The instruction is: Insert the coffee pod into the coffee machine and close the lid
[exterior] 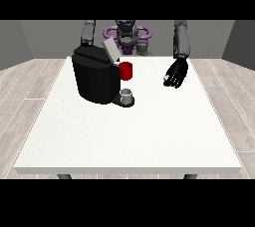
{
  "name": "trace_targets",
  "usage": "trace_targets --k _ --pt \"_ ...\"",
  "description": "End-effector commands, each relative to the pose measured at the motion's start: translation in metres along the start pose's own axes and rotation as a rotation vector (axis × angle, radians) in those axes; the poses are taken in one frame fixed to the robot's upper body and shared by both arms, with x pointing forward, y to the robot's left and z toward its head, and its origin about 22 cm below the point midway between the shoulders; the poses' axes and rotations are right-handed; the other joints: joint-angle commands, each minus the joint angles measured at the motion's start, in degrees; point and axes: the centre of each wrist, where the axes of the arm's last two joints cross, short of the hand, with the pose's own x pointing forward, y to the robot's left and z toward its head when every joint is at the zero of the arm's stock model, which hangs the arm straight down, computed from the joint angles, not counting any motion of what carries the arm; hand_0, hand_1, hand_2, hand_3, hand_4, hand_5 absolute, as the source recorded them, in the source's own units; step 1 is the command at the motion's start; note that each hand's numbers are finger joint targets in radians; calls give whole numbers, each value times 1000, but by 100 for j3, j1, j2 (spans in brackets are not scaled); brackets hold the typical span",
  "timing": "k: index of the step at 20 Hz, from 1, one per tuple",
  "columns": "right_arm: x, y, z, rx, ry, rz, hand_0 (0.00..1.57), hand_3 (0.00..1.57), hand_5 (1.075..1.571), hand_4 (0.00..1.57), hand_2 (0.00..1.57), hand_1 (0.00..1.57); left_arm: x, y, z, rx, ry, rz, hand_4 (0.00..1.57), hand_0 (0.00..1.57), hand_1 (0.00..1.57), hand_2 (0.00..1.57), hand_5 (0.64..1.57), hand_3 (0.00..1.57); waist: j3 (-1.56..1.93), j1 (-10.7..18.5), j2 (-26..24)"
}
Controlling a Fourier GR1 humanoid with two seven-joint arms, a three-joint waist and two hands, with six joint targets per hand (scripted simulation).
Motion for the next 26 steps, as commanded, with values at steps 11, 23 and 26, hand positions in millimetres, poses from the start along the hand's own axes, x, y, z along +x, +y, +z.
trace_targets --k 11,23,26 --pt "-33 -21 4 -55 117 65 0 0 1571 0 0 0 -1 -19 -10 -153 1 -96 395 1036 1036 1121 1571 1006 -1 151 -350" --pt "-53 -1 19 -49 218 77 0 0 1571 0 0 0 34 0 -37 -191 -103 84 515 1413 1413 1400 1571 1314 0 159 -1011" --pt "-56 -32 -1 -62 203 104 0 0 1571 0 0 0 68 40 -57 -209 -139 62 504 1371 1371 1379 1571 1325 3 327 -1038"
